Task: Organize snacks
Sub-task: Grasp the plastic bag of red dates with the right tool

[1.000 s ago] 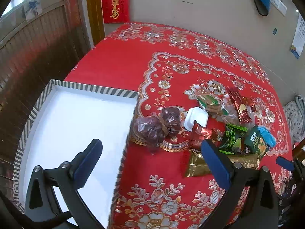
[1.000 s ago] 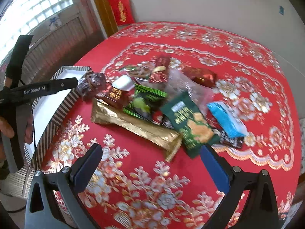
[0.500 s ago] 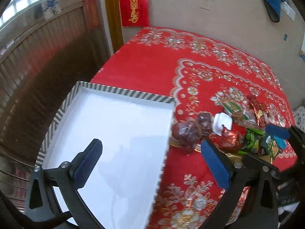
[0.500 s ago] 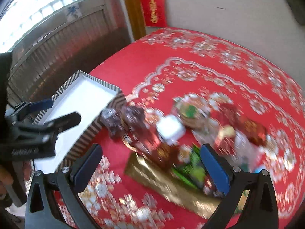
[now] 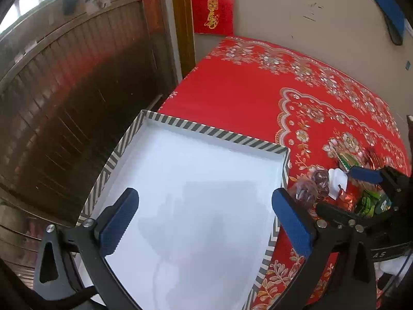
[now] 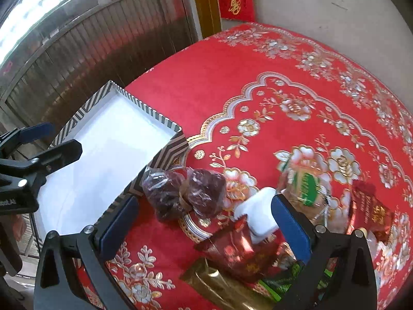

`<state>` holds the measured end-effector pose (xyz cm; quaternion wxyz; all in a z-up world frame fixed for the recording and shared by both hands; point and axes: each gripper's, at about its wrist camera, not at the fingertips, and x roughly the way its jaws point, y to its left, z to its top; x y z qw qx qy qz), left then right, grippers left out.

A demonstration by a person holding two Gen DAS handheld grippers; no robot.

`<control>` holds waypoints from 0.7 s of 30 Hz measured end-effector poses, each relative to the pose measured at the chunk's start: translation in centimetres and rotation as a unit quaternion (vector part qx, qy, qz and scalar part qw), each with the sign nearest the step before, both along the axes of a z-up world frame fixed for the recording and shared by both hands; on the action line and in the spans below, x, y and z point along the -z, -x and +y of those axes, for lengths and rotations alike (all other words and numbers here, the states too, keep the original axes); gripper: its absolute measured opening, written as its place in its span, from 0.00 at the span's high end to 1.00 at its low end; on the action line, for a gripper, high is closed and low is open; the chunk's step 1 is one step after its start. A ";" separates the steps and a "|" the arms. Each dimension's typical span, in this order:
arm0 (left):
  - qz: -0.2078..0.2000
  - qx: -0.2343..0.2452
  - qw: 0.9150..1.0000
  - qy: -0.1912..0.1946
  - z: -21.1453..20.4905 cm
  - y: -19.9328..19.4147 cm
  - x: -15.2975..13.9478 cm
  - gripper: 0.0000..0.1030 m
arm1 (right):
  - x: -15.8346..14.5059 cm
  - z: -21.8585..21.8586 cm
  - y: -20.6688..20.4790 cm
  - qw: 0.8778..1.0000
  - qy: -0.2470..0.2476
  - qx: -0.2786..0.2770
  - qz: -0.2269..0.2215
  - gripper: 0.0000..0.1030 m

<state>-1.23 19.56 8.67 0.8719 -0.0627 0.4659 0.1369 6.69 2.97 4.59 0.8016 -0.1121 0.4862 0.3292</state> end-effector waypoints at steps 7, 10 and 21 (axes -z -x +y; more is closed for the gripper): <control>0.005 0.015 1.000 -0.007 -0.4 -0.7 0.1 0.01 | 1.8 1.5 -0.6 1.000 0.011 -0.002 0.018 0.01; 0.006 0.015 1.000 -0.007 -0.5 -0.9 0.1 0.01 | 1.8 1.5 -0.8 1.000 -0.013 -0.011 0.024 0.24; 0.004 0.020 1.000 -0.004 -1.4 -2.3 0.0 0.01 | -0.9 -2.3 0.0 0.998 -0.058 -0.002 0.028 0.28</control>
